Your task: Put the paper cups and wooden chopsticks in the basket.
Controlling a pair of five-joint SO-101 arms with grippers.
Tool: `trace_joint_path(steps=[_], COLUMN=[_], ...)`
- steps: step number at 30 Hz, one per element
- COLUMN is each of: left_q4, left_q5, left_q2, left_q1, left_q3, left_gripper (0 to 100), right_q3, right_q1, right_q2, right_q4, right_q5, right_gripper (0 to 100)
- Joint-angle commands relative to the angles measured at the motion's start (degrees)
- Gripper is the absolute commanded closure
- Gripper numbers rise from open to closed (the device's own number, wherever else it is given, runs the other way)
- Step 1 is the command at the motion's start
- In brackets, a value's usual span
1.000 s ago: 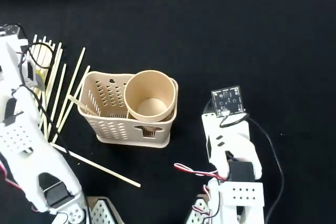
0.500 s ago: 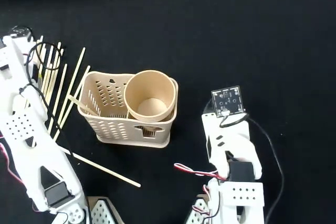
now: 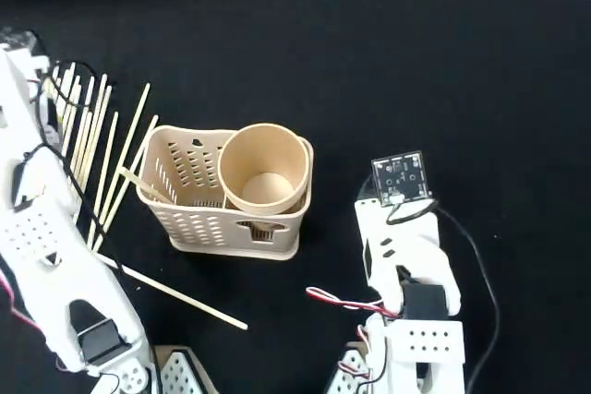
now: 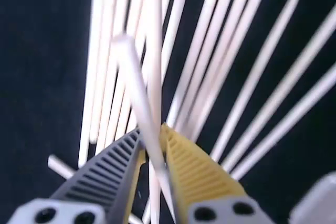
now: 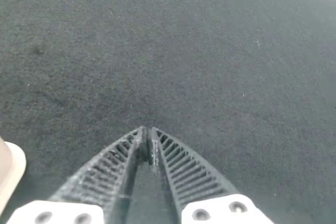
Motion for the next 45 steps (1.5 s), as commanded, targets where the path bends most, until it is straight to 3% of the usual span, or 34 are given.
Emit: trace_joint_path(steps=[1,11,20,32,37,40,45], left_q4=[0.6,0.4,-7.9,-12.8,-15.6,-24.7,-39.2], left_q5=[4.8,11.1,16.2,24.5,25.6,25.5,25.5], left_q2=[-20.5,-46.8,-65.1,-85.5,-95.6,-102.1,-116.3], left_q1=[-0.3,-0.2,0.4,16.5,27.1,31.5,32.8], left_q3=[11.8,21.7,23.6,28.9,39.5,52.6,76.4], left_gripper=[97,97,97,97,97,97,97], right_q3=[-0.7,-0.7,-0.7,-0.7,-0.7,-0.7,-0.7], right_q1=[-0.5,-0.4,-0.4,-0.4,-0.3,-0.3,-0.3], right_q2=[-0.5,-0.5,-0.5,-0.5,-0.5,-0.5,-0.5], right_q4=[-0.5,-0.4,-0.2,-0.2,-0.2,-0.2,-0.2], right_q5=[0.4,0.4,0.4,0.4,0.4,0.4,0.4], right_gripper=[98.5,98.5,98.5,98.5,98.5,98.5,98.5])
